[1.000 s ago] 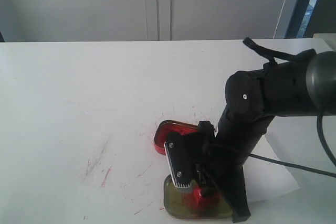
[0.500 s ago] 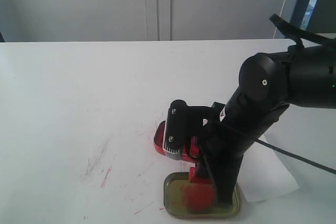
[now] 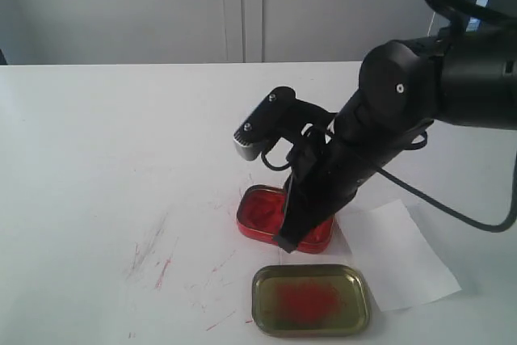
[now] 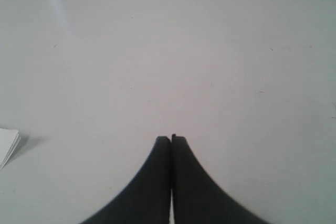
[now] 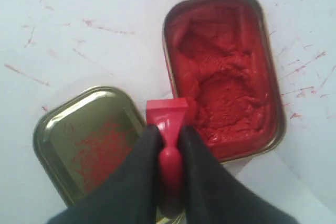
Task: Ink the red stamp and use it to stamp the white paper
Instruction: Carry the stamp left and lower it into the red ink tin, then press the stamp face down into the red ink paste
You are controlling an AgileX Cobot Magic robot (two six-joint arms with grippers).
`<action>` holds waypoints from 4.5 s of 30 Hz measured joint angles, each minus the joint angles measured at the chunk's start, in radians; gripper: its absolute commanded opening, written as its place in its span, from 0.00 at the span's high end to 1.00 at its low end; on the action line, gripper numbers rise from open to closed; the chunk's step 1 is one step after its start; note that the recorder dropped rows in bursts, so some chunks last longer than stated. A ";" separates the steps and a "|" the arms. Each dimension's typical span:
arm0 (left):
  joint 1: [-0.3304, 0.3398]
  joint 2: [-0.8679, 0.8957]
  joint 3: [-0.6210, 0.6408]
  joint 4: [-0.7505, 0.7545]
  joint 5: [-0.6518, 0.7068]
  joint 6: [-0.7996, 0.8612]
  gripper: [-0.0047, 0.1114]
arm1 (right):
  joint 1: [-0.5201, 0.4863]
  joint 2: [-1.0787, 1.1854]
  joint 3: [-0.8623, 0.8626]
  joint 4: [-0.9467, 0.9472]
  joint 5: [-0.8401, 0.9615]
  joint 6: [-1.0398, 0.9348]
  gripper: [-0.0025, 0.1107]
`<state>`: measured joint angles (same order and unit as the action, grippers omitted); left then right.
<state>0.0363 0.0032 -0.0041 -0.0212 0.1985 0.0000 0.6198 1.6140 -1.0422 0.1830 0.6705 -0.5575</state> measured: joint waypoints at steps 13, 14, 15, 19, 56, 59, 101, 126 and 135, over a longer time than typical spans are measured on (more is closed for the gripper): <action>0.000 0.000 0.000 0.000 0.000 0.000 0.96 | -0.041 0.173 -0.154 -0.115 -0.040 0.135 0.98; 0.000 0.000 0.000 0.000 0.000 0.000 0.96 | -0.048 0.189 -0.163 -0.117 -0.040 0.137 0.98; 0.000 0.000 0.000 0.000 0.000 0.000 0.96 | -0.052 0.209 -0.175 -0.117 -0.042 0.139 0.98; 0.000 0.000 0.000 0.000 0.000 0.000 0.96 | -0.056 0.245 -0.185 -0.117 -0.042 0.139 0.98; 0.000 0.000 0.000 0.000 0.000 0.000 0.96 | -0.056 0.328 -0.206 -0.107 0.065 0.139 0.98; 0.000 0.000 0.000 0.000 0.000 0.000 0.96 | -0.056 0.348 -0.219 -0.107 0.066 0.139 0.98; 0.000 0.000 0.000 0.000 0.000 0.000 0.96 | -0.056 0.299 -0.241 -0.124 0.075 0.155 0.98; 0.000 0.000 0.000 0.000 0.000 0.000 0.96 | -0.056 0.295 -0.241 -0.124 0.155 0.163 0.98; 0.000 0.000 0.000 0.000 0.000 0.000 0.96 | -0.056 0.257 -0.241 -0.124 0.217 0.239 0.98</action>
<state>0.0363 0.0032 -0.0041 -0.0212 0.1985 0.0000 0.5636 1.8712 -1.2833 0.0586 0.8879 -0.3183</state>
